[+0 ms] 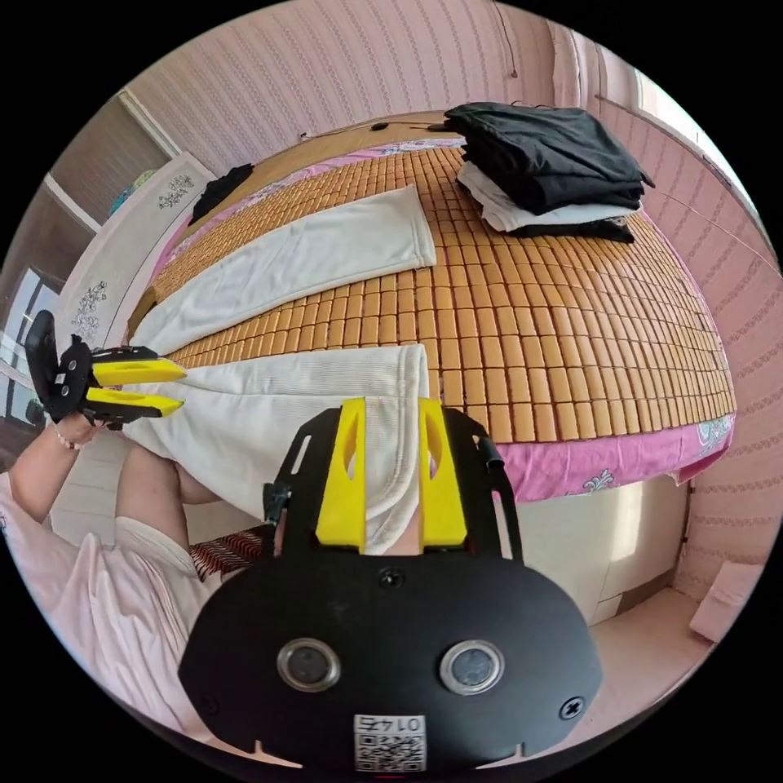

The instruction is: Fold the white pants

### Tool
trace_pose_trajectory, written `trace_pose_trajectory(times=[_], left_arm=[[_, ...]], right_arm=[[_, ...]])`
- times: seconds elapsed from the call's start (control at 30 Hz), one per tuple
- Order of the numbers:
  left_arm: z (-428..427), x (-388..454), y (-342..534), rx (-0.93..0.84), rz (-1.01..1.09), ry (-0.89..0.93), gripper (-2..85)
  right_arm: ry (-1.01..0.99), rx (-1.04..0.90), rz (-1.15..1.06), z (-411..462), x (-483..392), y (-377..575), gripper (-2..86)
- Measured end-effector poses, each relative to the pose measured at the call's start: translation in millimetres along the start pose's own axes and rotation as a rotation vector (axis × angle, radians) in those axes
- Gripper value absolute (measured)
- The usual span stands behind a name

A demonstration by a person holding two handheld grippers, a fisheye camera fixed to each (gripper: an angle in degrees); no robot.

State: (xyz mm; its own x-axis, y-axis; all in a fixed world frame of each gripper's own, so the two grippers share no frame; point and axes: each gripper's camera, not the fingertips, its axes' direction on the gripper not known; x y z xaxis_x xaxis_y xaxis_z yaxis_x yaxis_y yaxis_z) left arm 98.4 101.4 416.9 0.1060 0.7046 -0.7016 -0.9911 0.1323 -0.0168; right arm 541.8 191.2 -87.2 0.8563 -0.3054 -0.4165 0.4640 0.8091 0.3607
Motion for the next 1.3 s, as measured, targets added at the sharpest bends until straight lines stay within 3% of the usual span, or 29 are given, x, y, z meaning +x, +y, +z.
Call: trace_pose_trajectory(times=[0.1,0.2,0.4,0.53,0.6,0.67,0.87,0.93,1.07,1.17,1.3], left_arm=[[-2,13,6,0.002,-0.003,-0.003,9.2],[-1,18,16,-0.025,0.006,-0.026,10.4],[-1,28,20,-0.014,0.036,-0.108,11.4],[-12,51,4,0.032,0.164,-0.123,12.8],[-16,61,-5,0.033,0.214,-0.156,11.4],[-20,69,-10,0.022,0.256,-0.145,2.9],[-82,91,14,0.026,0.513,-0.004,1.0],[-100,75,8,0.067,0.460,0.010,1.3],[-77,6,-37,0.012,0.096,-0.083,3.6],[-60,-31,-38,-0.043,-0.112,-0.165,4.1],[-76,-44,6,0.015,-0.171,-0.116,3.8]], right_arm=[[0.018,-0.125,0.021,40,7,-14,8.8],[0.019,-0.094,-0.007,32,9,-12,3.8],[-0.162,0.101,-0.156,-61,-1,25,1.4],[-0.307,0.271,-0.243,-132,-11,58,1.1],[-0.379,0.330,-0.269,-150,-11,68,1.0],[-0.400,0.362,-0.289,-163,-13,76,1.0],[-0.371,0.344,-0.292,-193,-8,93,1.1],[-0.355,0.331,-0.300,-195,2,80,1.4],[-0.336,0.347,-0.211,-160,33,6,2.3],[-0.341,0.352,0.025,-111,72,-50,3.4],[-0.409,0.253,0.063,-66,82,-53,5.6]])
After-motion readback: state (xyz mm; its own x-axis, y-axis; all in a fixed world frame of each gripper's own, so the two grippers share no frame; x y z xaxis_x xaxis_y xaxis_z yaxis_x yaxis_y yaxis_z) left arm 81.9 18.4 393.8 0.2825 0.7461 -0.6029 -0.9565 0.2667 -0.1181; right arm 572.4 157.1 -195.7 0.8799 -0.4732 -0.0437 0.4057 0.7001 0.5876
